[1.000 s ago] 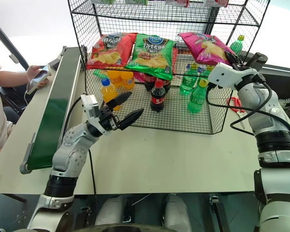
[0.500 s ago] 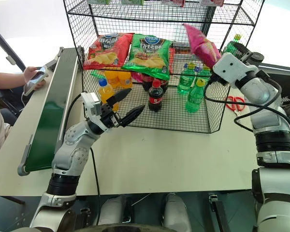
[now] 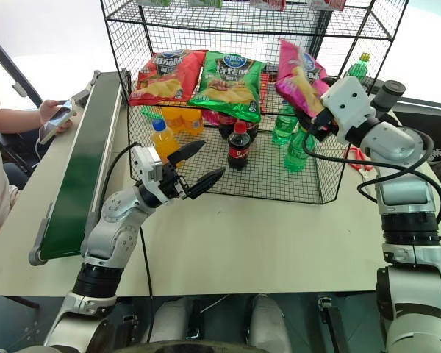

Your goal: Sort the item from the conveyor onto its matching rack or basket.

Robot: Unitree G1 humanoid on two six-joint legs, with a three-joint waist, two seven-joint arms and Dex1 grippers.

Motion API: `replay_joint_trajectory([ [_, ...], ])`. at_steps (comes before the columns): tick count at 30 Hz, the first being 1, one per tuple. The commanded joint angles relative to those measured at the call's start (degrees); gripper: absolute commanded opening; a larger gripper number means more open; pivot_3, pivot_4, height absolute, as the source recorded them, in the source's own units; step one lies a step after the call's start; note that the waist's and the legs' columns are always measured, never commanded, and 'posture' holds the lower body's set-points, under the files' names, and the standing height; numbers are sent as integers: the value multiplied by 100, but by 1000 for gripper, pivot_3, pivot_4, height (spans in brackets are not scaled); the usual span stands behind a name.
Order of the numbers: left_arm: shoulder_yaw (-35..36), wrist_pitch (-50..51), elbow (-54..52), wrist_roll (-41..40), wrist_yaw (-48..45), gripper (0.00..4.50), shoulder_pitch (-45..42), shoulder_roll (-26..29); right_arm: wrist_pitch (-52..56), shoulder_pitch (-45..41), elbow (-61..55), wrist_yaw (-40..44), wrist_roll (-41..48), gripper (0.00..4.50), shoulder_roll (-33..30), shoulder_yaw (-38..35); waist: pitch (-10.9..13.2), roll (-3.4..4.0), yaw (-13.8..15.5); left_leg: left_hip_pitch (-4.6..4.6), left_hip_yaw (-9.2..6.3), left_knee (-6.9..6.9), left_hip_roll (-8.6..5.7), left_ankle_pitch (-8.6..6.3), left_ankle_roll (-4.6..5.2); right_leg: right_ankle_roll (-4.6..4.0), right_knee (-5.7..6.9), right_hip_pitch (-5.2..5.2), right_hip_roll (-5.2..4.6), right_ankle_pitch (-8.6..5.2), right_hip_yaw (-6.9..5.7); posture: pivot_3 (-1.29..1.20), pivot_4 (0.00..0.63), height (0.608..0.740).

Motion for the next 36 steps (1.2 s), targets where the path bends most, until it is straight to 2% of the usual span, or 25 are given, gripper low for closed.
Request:
replay_joint_trajectory([
  [1,-8,-155,-128,32,-32,4500,-33,59,10,30,-332,83,226,4007,27,-194,0,0,1,0,-1,0,0,-2,4,0,0,0,0,0,0,0,150,740],
  [3,-3,-164,-114,38,-34,4500,-40,81,-14,51,-334,18,136,3374,21,-163,0,0,0,0,-1,0,0,-3,5,0,0,1,0,0,0,0,150,740],
  [7,-23,-169,-124,31,-4,4500,-43,79,-310,18,-106,-191,-276,1400,-99,-78,0,0,1,0,0,0,0,-3,5,0,0,1,0,0,0,0,150,740],
  [8,-38,-181,-122,51,3,4500,-43,73,-423,10,-23,-249,-424,773,-146,-47,0,0,1,0,0,0,0,-3,5,0,0,0,0,0,0,0,150,740],
  [9,-54,-196,-117,70,7,4500,-43,67,-556,-1,59,-323,-604,302,-200,-2,0,0,5,0,0,0,-1,-3,5,0,0,1,0,0,0,0,150,740],
  [10,-65,-202,-112,78,9,4500,-44,60,-660,-27,130,-382,-726,49,-223,23,0,0,8,-1,0,0,-1,-2,4,0,-1,0,0,0,0,0,150,740],
  [15,-82,-229,-107,109,8,4500,-50,57,-1122,-377,559,-981,-1446,49,-331,161,0,1,-16,0,2,0,-3,11,-20,0,0,-1,-1,0,0,0,150,740],
  [21,-110,-232,-127,154,25,4500,-42,93,-1221,-455,818,-947,-1550,49,-249,258,0,0,-23,2,3,0,0,13,-22,0,2,0,1,0,1,0,150,740],
  [22,-99,-238,-132,158,41,4500,-42,105,-1221,-435,820,-873,-1465,278,-239,240,0,0,-23,1,4,1,-1,13,-22,0,2,-1,0,0,1,0,150,740],
  [25,-73,-223,-173,151,64,4500,-24,153,-1191,-368,752,-662,-1211,1326,-208,175,0,0,-21,1,3,1,0,13,-22,0,2,-1,0,0,1,0,150,740],
  [31,-12,-124,-325,120,122,4500,69,334,-1028,52,-34,350,98,4452,-202,-137,0,0,-3,1,2,0,1,12,-21,0,0,0,0,0,1,0,150,740],
  [34,35,-24,-412,95,154,4500,121,495,-754,404,-643,760,842,4452,-169,-352,0,0,5,0,0,0,1,6,-11,0,0,1,0,0,0,0,150,740],
  [36,117,97,-466,63,164,4500,140,666,-147,672,-1159,1013,1568,4452,-183,-532,0,0,8,2,0,1,1,-2,4,0,0,2,-2,0,0,0,150,740],
])
